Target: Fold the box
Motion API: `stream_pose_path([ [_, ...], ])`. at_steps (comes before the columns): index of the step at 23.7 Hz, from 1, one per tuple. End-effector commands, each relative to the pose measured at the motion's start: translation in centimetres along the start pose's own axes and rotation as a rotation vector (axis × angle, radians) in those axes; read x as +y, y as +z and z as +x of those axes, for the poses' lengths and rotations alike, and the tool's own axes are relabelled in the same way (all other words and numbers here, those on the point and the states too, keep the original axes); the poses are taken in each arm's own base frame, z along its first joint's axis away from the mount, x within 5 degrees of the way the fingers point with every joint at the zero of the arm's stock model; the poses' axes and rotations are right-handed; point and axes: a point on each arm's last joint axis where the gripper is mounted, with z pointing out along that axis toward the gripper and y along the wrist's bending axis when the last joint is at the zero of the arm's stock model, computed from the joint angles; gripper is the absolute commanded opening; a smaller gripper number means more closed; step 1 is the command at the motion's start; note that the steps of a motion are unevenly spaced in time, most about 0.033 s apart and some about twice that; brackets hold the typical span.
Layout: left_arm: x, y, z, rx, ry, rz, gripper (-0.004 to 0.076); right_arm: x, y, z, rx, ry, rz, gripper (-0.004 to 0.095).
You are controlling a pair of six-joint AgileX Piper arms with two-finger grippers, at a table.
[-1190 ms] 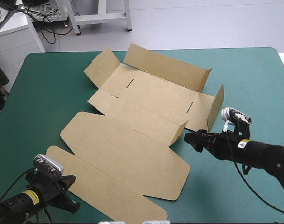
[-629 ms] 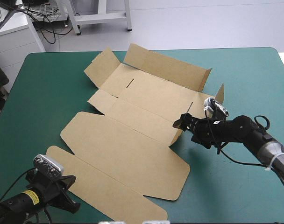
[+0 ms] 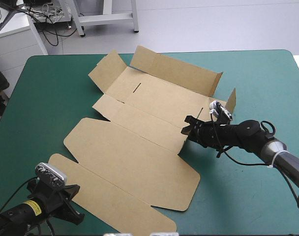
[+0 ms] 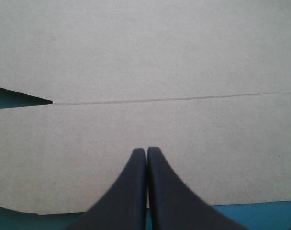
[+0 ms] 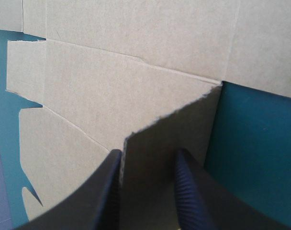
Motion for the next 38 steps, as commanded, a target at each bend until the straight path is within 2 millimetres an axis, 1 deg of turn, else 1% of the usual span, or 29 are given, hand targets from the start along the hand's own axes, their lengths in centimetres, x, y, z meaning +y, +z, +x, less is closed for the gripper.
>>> stream_pose_path([
  [1, 0.0, -0.5, -1.1, -0.067, -0.004, 0.0, -0.001, 1.4, -0.8, -0.5, -0.021, -0.047, -0.054, 0.008],
  [3, 0.0, -0.5, -1.1, -0.067, -0.004, 0.0, -0.001, 1.3, -0.6, -0.5, -0.019, -0.089, -0.05, -0.002],
  [7, 0.0, -0.5, -1.1, -0.067, -0.004, 0.0, -0.001, 1.3, -0.6, -0.5, -0.024, -0.172, -0.046, -0.0019],
  [10, 0.0, -0.5, -1.1, -0.067, -0.004, 0.0, -0.001, 1.2, -0.6, -0.6, -0.032, -0.197, -0.043, -0.0019],
  [13, 0.0, -0.5, -1.1, -0.066, -0.004, 0.0, -0.001, 1.3, -0.6, -0.5, -0.026, -0.269, -0.046, -0.0019],
  [15, -0.1, -0.5, -1.0, -0.065, -0.005, 0.002, -0.001, 1.4, -0.6, -0.6, -0.026, -0.29, -0.051, -0.0019],
  [16, -0.1, -0.5, -1.0, -0.065, -0.006, 0.003, -0.001, 1.7, -0.7, -0.8, -0.031, -0.327, -0.056, -0.0018],
  [17, -0.1, -0.5, -1.0, -0.065, -0.006, 0.003, -0.001, 2.5, -1.0, -1.1, -0.04, -0.446, -0.073, -0.0018],
  [18, -0.1, -0.5, -1.0, -0.065, -0.006, 0.003, -0.001, 3.1, -1.3, -1.4, -0.048, -0.504, -0.084, -0.0019],
  [19, -0.1, -0.5, -1.0, -0.065, -0.006, 0.003, -0.001, 4.5, -1.8, -1.8, -0.049, -0.617, -0.129, -0.0019],
  [20, -0.1, -0.5, -1.0, -0.065, -0.006, 0.003, -0.001, 5.2, -2.1, -1.9, -0.038, -0.668, -0.153, -0.0019],
  [21, -0.1, -0.5, -1.0, -0.065, -0.006, 0.003, -0.001, 6.9, -3.0, -2.4, -0.038, -0.79, -0.19, -0.0019],
  [22, -0.1, -0.5, -1.0, -0.065, -0.006, 0.003, -0.001, 7.6, -3.4, -2.7, -0.04, -0.819, -0.197, -0.0019],
  [23, -0.1, -0.6, -1.2, -0.073, -0.006, 0.003, -0.001, 8.9, -4.4, -3.3, -0.04, -0.881, -0.18, -0.0019],
  [24, -0.1, -0.8, -1.4, -0.08, -0.005, 0.002, -0.001, 9.5, -4.9, -3.7, -0.038, -0.91, -0.158, -0.0019],
  [26, -0.2, -1.8, -2.4, -0.125, 0.001, 0.0, -0.001, 11.5, -7.3, -5.1, -0.038, -1.076, -0.033, -0.0019],
  [30, -0.3, -3.6, -4.0, -0.206, 0.012, -0.004, -0.001, 13.2, -9.8, -6.4, -0.088, -1.262, 0.087, -0.0019],
  [33, -0.4, -5.2, -5.3, -0.28, 0.02, -0.009, -0.001, 14.6, -11.2, -7.2, -0.153, -1.4, 0.124, -0.0019],
  [36, -0.6, -6.6, -6.3, -0.347, 0.027, -0.014, -0.001, 15.8, -11.8, -7.9, -0.196, -1.537, 0.136, -0.0019],
  [38, -0.6, -7.2, -6.8, -0.383, 0.03, -0.019, -0.001, 16.2, -11.6, -8.4, -0.208, -1.62, 0.142, -0.0019],
])
